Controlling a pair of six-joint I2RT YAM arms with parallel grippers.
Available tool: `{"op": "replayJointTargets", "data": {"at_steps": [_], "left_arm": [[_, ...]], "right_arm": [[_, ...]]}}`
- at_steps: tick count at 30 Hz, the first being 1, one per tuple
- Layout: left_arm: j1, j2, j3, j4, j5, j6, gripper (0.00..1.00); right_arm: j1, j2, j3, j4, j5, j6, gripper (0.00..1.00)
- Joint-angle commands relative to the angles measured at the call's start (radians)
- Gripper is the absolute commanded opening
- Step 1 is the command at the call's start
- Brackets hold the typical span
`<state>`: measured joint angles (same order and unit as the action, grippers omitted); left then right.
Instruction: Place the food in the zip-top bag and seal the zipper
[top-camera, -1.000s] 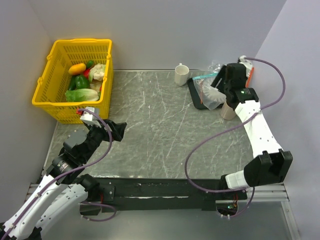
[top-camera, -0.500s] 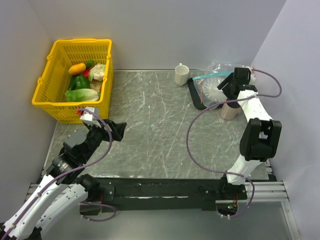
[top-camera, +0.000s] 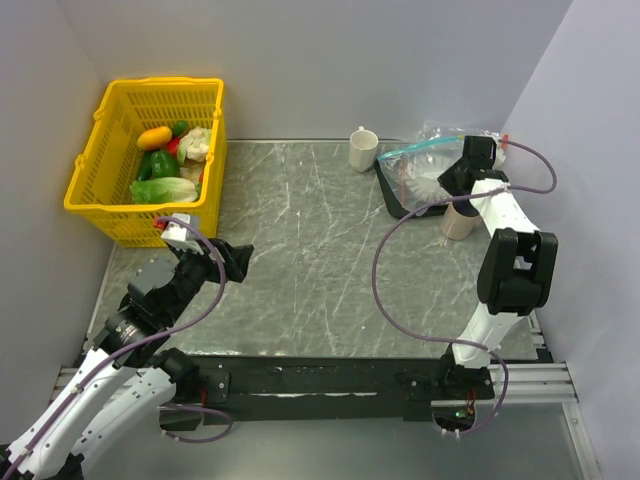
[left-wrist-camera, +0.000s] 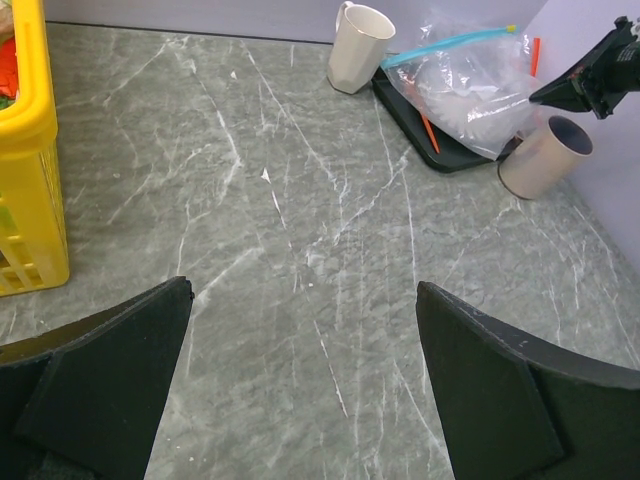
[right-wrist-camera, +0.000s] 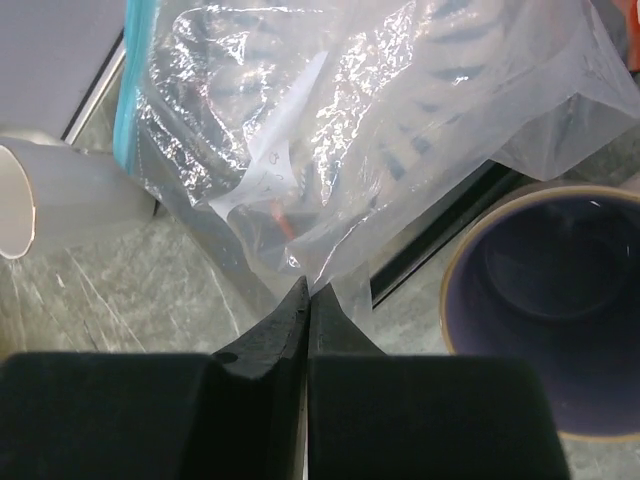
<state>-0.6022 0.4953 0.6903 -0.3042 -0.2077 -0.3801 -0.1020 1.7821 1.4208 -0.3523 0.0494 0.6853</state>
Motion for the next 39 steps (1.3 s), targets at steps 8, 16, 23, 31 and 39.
{"op": "replayJointTargets", "data": {"at_steps": [8,16,23,31,39], "left_arm": [[0.010,0.014,0.003,0.022,-0.006,0.018,0.99],[0.015,0.014,0.005,0.022,-0.009,0.015,0.99],[0.015,-0.004,0.002,0.017,-0.018,0.010,0.99],[0.015,0.009,0.009,0.014,-0.013,0.012,0.99],[0.016,0.005,0.012,0.007,-0.027,0.006,0.99]], "right_arm": [[0.140,-0.315,-0.006,-0.007,0.018,-0.111,0.00],[0.385,-0.455,0.078,-0.123,-0.182,-0.182,0.00],[0.432,-0.568,-0.058,-0.145,-0.514,-0.205,0.00],[0.438,-0.717,-0.353,-0.292,-0.283,-0.263,0.87],[0.602,-0.710,-0.281,-0.353,-0.083,-0.271,0.75]]}}
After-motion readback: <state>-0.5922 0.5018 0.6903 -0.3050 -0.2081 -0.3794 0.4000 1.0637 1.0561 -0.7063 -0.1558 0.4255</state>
